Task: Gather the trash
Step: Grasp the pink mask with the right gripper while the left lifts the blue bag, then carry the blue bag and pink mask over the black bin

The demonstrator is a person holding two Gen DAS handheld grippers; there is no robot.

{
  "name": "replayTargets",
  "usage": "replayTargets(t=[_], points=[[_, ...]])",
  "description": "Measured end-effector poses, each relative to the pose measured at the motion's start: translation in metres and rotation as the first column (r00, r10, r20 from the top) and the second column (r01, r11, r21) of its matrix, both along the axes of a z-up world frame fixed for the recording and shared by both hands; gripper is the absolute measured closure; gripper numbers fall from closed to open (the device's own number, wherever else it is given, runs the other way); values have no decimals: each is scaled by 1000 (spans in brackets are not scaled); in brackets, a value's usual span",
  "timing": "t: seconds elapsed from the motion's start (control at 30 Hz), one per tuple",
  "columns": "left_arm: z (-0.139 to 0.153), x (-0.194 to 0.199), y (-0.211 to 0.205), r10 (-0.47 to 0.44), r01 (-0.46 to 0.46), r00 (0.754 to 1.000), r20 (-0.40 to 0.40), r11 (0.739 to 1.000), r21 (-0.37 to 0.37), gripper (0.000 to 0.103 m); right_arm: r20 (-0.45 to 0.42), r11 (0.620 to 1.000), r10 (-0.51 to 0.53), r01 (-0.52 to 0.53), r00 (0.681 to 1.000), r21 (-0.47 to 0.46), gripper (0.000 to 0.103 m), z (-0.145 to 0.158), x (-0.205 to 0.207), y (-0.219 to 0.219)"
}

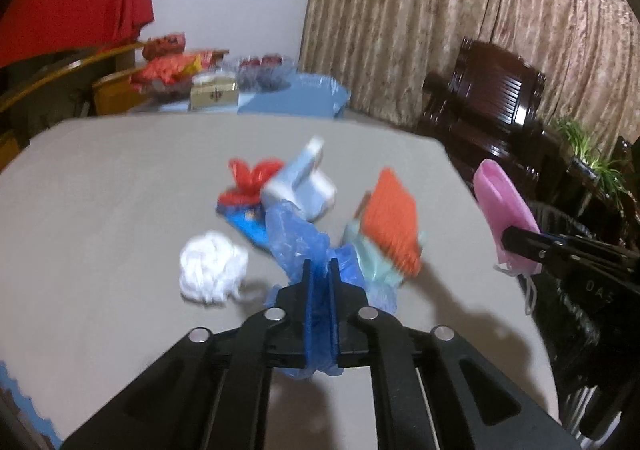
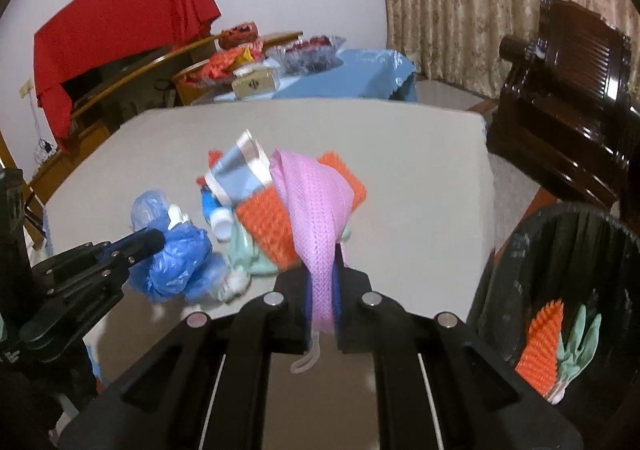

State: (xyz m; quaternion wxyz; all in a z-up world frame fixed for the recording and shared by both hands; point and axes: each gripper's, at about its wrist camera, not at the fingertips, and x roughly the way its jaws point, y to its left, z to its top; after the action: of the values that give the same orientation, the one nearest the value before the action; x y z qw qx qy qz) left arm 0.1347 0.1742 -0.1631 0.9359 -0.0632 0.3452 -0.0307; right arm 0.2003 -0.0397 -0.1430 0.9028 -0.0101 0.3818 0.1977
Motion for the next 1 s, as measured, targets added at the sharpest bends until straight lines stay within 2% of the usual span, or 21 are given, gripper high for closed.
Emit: replayTargets(t=[0.03, 0.1, 0.13, 0.17, 0.2, 0.27, 0.43, 0.5, 0.53, 0.57, 0.67, 1.0], points=[[-5, -1, 2, 5, -5, 1000, -14, 1000, -2, 91, -8, 1000, 0, 0, 1000, -1, 95, -4, -1, 0], [-11, -5, 1, 0, 0, 999, -32, 1000, 5, 75, -30, 1000, 1, -1, 1000, -1, 95, -13, -3, 2], [-13, -7, 1, 0, 0, 999, -36, 1000, 8, 64, -37, 1000, 1, -1, 999, -2, 95, -16, -3, 3], [-16, -10, 1, -5, 5, 999, -44, 1000, 7, 58, -44, 1000, 1, -1, 999, -4, 95, -19, -4, 3], [-17, -11, 0, -9, 10, 999, -47, 1000, 6, 57, -47, 1000, 2, -2, 999, -5, 95, -21, -5, 4], [-22, -15, -1, -6, 7, 998, -62, 1000, 25, 41, -47, 1000, 4, -4, 999, -10, 95, -22, -7, 5], [-38, -13, -3, -16, 16, 992, -126, 1000, -2, 33, -46, 1000, 4, -5, 999, -13, 95, -23, -8, 4], [-44, -13, -5, -24, 23, 989, -144, 1000, -12, 33, -46, 1000, 6, -6, 999, -14, 95, -22, -8, 3], [-47, -13, -5, -32, 28, 988, -153, 999, -26, 38, -46, 1000, 6, -6, 999, -14, 95, -22, -8, 3], [-48, -13, -5, -39, 34, 987, -156, 999, -37, 53, -45, 1000, 5, -6, 999, -13, 95, -22, -8, 3], [-42, -17, -7, -50, 45, 989, -136, 998, -35, 61, -33, 1000, 6, -6, 999, -16, 95, -20, -9, 3], [10, -25, -17, -52, 52, 998, -23, 998, -23, 63, 29, 1000, -6, 5, 1000, 24, 95, 12, -19, -7]])
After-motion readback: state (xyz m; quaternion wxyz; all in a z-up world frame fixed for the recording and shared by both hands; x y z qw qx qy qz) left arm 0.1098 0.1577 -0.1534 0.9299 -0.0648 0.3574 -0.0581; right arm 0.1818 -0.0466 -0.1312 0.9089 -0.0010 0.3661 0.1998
